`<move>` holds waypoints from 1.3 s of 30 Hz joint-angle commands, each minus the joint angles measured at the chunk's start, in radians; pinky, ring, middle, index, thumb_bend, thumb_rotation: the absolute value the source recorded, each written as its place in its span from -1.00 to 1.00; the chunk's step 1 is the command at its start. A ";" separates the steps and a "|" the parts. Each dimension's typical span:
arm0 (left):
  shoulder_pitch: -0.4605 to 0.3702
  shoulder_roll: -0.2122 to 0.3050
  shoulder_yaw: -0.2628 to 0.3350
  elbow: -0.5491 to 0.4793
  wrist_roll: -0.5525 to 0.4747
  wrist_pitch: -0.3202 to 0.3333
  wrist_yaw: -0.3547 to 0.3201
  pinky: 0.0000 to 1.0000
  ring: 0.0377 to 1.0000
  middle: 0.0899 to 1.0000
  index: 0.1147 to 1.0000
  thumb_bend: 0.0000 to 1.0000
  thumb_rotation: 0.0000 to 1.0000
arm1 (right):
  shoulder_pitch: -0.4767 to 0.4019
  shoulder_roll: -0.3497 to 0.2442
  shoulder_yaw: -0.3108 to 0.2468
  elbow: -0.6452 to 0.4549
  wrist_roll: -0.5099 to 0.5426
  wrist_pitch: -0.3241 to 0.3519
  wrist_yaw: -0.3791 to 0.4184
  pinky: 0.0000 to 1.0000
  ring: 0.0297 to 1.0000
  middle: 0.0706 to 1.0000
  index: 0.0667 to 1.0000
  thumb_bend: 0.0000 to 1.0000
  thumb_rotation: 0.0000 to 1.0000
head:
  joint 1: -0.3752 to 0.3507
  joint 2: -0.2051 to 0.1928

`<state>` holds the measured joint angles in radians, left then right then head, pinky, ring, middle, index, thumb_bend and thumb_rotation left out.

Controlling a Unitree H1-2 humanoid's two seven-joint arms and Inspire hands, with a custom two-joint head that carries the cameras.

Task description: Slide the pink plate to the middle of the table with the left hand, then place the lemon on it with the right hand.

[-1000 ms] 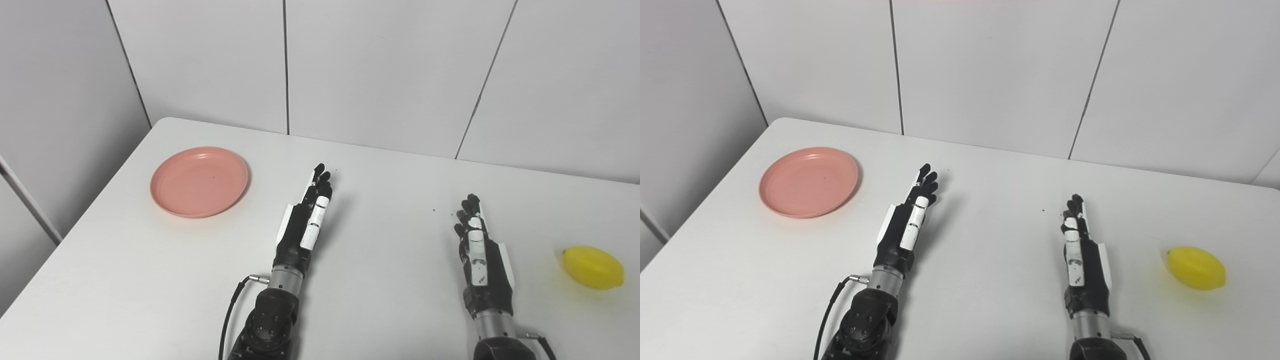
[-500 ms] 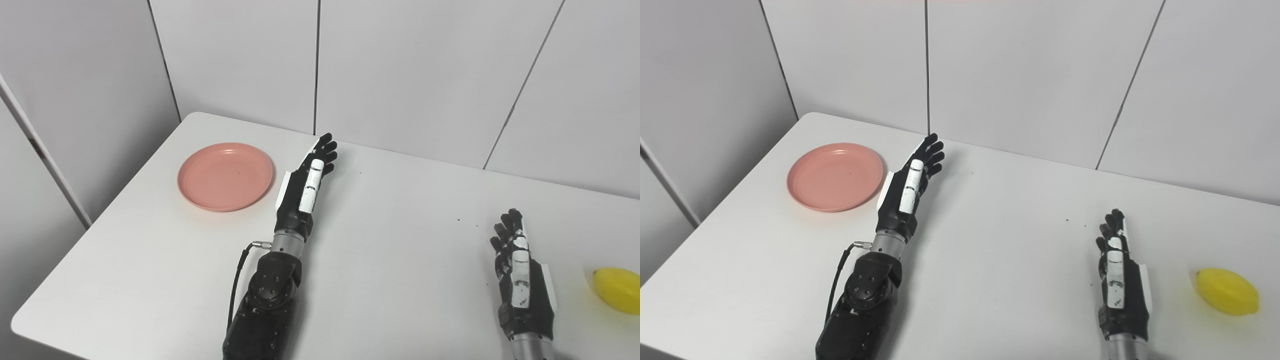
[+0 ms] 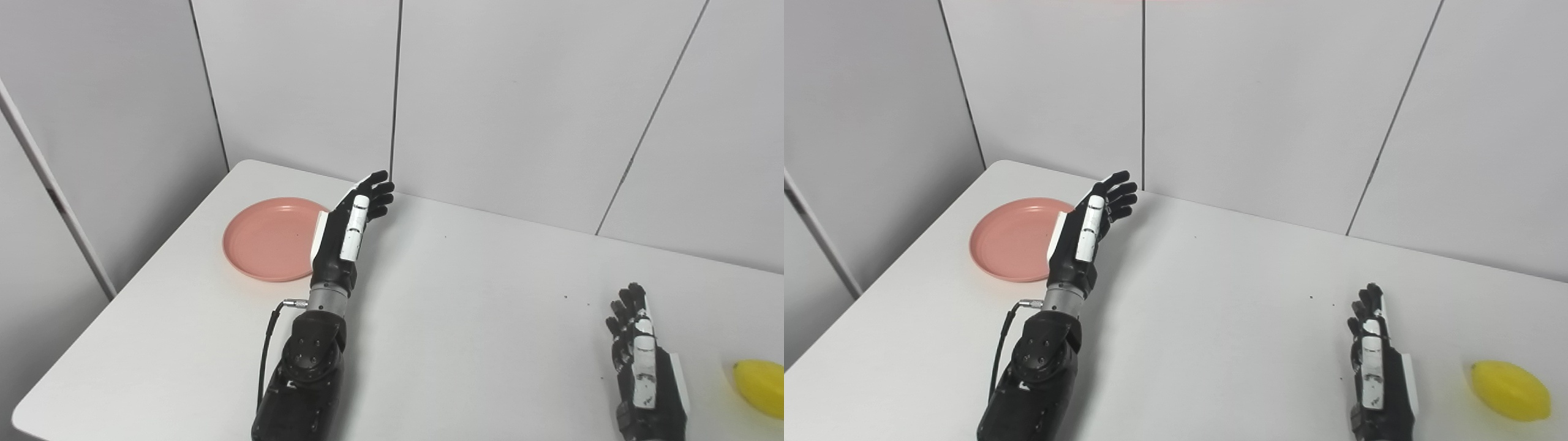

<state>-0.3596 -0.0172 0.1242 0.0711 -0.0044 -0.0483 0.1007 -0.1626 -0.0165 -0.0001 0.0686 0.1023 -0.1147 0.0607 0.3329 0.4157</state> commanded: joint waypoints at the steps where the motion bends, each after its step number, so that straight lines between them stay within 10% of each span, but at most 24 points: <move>1: -0.057 0.020 0.007 -0.044 -0.022 0.022 -0.002 0.58 0.54 0.49 0.41 0.37 1.00 | -0.006 -0.007 -0.007 -0.003 0.005 -0.049 0.009 1.00 1.00 1.00 1.00 0.43 1.00 | 0.002 -0.002; 39: -0.149 0.378 0.226 0.134 -0.220 0.063 -0.036 0.56 0.55 0.50 0.46 0.39 1.00 | 0.009 0.042 0.018 -0.045 -0.005 -0.044 0.006 1.00 1.00 1.00 1.00 0.43 1.00 | -0.059 -0.026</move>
<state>-0.4626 0.3327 0.3469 0.2111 -0.2375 0.0484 0.0709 -0.1441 0.0236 0.0205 0.0475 0.0930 -0.1152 0.0648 0.2746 0.3896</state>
